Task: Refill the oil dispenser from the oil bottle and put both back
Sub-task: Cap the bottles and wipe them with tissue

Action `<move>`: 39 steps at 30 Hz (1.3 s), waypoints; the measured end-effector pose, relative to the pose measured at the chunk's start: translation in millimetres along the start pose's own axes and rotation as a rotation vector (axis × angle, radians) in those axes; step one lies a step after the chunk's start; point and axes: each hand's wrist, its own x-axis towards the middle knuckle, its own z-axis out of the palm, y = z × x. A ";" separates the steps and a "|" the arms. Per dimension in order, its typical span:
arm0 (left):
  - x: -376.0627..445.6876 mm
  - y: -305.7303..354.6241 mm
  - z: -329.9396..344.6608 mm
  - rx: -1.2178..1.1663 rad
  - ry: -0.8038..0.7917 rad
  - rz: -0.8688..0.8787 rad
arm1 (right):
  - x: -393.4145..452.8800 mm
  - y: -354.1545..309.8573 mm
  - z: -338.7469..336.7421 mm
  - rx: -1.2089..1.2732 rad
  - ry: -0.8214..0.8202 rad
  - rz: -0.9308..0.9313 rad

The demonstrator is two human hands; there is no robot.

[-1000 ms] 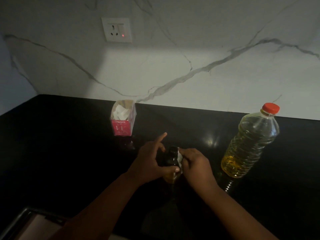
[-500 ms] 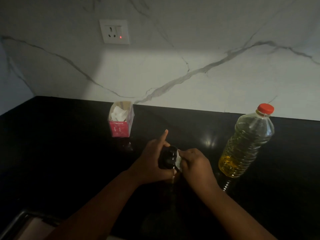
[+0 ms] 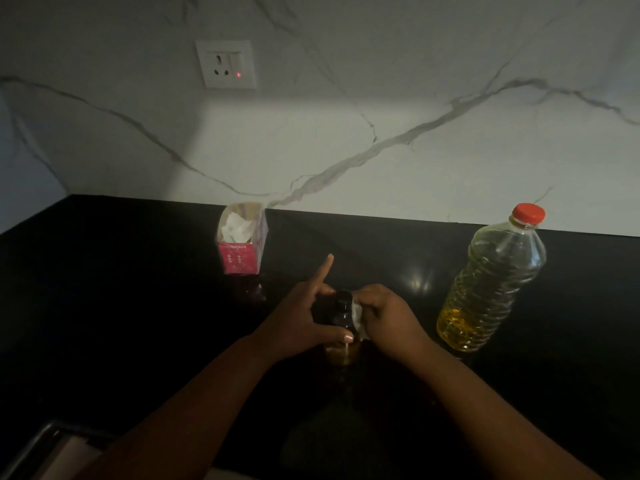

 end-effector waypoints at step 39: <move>60.4 203.3 50.1 0.018 -0.017 0.389 | -134.7 27.8 -122.0 0.652 0.869 0.402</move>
